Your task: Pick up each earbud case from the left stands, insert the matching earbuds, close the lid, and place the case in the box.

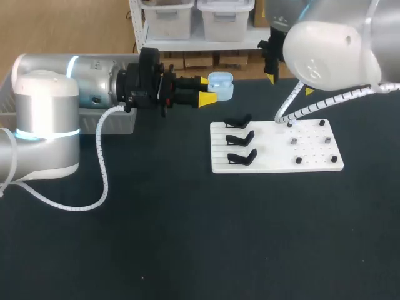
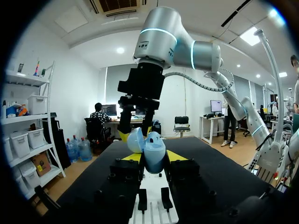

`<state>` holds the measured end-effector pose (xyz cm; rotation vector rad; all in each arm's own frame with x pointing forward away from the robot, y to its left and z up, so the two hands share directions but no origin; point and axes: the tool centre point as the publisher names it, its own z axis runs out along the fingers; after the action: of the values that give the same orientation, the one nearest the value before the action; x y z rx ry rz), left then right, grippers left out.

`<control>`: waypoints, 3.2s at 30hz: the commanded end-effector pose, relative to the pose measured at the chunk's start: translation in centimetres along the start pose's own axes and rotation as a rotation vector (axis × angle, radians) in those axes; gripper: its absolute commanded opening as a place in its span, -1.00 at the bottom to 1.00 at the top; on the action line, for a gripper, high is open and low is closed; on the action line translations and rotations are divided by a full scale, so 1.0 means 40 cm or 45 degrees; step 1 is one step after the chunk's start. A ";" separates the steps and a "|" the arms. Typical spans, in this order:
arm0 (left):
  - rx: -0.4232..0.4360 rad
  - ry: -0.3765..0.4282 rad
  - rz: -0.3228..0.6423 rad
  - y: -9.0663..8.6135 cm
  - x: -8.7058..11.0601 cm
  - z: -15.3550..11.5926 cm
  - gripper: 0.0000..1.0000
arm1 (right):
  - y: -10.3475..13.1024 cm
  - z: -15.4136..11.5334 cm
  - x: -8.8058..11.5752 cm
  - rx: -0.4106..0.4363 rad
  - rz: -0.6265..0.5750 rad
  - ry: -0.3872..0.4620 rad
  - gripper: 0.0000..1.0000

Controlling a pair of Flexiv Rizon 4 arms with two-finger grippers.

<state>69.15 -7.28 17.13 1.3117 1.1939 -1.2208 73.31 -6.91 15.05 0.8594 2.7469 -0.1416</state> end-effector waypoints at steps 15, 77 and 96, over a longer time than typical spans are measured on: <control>-0.007 -0.003 0.004 -0.004 0.001 0.000 -1.00 | 0.003 0.015 -0.007 -0.044 -0.113 -0.096 1.00; -0.007 -0.003 0.004 -0.004 0.001 0.000 -1.00 | -0.032 0.317 0.006 -0.112 -0.424 0.255 -0.30; -0.007 -0.003 0.004 -0.004 0.001 0.000 -1.00 | -0.043 0.350 0.002 -0.119 -0.379 0.243 -0.47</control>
<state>69.14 -7.27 17.13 1.3117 1.1939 -1.2208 75.32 -10.53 1.73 0.4549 3.0228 0.0111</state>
